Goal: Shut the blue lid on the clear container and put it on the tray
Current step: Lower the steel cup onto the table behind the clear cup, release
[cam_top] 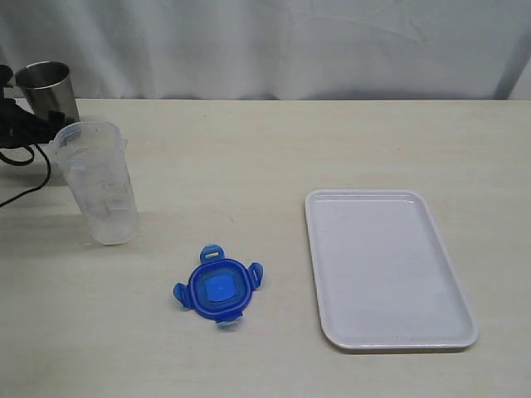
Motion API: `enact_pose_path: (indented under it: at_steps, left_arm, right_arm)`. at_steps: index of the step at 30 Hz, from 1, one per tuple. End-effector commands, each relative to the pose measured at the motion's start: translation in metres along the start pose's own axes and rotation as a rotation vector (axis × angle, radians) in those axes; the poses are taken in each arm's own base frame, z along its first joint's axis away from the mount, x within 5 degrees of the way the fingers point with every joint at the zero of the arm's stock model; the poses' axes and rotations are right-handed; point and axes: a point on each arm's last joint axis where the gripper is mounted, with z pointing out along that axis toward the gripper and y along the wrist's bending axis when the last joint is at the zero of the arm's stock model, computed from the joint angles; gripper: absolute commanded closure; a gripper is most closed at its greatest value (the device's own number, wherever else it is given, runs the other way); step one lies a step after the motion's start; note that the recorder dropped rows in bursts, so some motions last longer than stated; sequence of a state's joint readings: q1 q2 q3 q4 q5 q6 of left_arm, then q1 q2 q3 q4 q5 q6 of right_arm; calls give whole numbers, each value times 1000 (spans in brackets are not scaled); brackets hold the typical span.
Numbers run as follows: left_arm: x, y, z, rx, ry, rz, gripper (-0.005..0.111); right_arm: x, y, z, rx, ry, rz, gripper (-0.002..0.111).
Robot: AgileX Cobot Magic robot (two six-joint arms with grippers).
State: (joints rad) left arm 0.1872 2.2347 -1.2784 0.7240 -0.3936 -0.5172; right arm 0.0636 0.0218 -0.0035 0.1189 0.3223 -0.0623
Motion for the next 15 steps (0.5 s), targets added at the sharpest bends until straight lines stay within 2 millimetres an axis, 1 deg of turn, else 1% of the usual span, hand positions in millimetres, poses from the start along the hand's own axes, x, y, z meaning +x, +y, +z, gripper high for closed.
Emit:
enact_pose_path:
  at_steps: [1, 2, 3, 5, 6, 11, 12, 13, 14, 15]
  left_arm:
    - [-12, 10, -22, -30, -25, -14, 2]
    - [-12, 12, -26, -37, -25, -18, 2]
    - [-17, 14, -37, -47, -34, -20, 2]
    - [-21, 15, -48, -59, -37, -20, 2]
    - [-26, 14, -57, -75, -33, -23, 2]
    - [-46, 14, -88, -129, -37, -25, 2]
    - [-56, 15, -100, -162, -37, -68, 2]
    - [-61, 16, -108, -192, -24, -101, 2]
    - [-69, 17, -123, -253, 3, -163, 2]
    - [-74, 17, -131, -275, 5, -179, 2]
  right_arm:
    - [1, 0, 0, -3, 1, 0, 104]
    - [1, 0, 0, -3, 1, 0, 104]
    - [1, 0, 0, -3, 1, 0, 104]
    - [1, 0, 0, -3, 1, 0, 104]
    - [1, 0, 0, -3, 1, 0, 104]
    - [1, 0, 0, -3, 1, 0, 104]
    - [1, 0, 0, -3, 1, 0, 104]
    - [1, 0, 0, -3, 1, 0, 104]
    - [1, 0, 0, -3, 1, 0, 104]
    - [1, 0, 0, -3, 1, 0, 104]
